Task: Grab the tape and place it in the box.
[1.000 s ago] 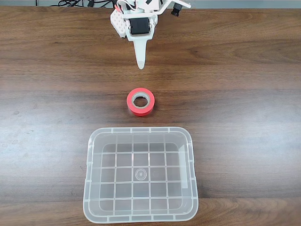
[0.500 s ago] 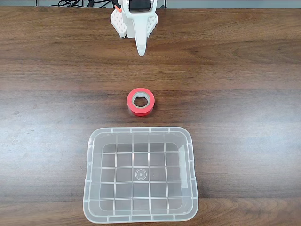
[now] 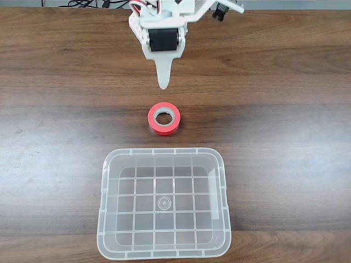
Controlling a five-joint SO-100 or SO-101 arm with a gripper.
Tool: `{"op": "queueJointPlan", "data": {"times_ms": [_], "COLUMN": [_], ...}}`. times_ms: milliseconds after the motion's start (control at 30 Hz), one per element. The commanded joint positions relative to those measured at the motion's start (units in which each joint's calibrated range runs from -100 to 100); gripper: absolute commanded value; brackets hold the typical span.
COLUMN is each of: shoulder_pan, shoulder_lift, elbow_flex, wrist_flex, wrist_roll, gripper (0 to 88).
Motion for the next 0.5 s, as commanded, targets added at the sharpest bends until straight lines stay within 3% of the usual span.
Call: {"op": "queueJointPlan", "data": {"times_ms": [0,267,467], "shoulder_pan": [0.7,1.1,1.1], "shoulder_lift": [10.3,25.4,26.1], "elbow_flex": [-5.2,-4.5,3.1], "wrist_flex": [-0.3,-2.5,-8.6], "wrist_roll": [-0.7,-0.7,-0.3], "gripper": [1.2,1.3,1.3]}}
